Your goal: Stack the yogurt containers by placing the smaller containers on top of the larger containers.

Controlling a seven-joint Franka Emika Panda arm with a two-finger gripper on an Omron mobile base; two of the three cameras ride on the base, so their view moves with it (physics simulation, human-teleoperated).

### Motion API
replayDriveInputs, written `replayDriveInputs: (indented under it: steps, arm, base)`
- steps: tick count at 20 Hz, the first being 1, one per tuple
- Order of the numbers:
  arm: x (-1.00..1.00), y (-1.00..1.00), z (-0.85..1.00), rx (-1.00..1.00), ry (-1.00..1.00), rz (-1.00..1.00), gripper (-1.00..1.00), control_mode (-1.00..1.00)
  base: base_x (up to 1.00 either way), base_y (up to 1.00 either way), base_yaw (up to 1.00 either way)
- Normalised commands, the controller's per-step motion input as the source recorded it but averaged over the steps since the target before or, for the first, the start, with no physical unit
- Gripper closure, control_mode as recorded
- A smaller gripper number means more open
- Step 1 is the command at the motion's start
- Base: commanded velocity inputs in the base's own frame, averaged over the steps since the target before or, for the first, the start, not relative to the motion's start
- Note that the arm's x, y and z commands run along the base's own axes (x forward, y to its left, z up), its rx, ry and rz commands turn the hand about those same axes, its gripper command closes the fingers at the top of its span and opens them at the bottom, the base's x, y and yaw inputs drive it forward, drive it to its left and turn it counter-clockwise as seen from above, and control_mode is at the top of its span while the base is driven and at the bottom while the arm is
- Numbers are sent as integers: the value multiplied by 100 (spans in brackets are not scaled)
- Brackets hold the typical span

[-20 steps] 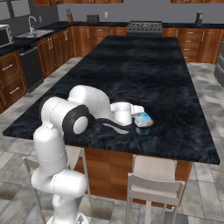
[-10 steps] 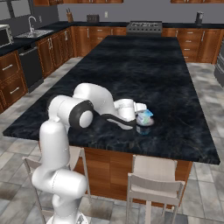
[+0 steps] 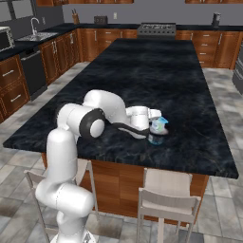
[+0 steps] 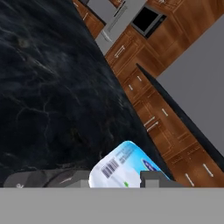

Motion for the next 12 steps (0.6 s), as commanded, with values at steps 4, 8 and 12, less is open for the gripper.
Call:
replayDriveInputs:
  steps: [4, 8, 12]
  arm:
    - [-13, 0, -23, 0, 0, -2, 100, -100]
    - [-27, 0, -21, 0, 1, -3, 100, -100]
    - [-29, 0, -27, 0, 0, -3, 100, -100]
  base:
    - [0, 0, 0]
    - [0, 0, 0]
    - [0, 0, 0]
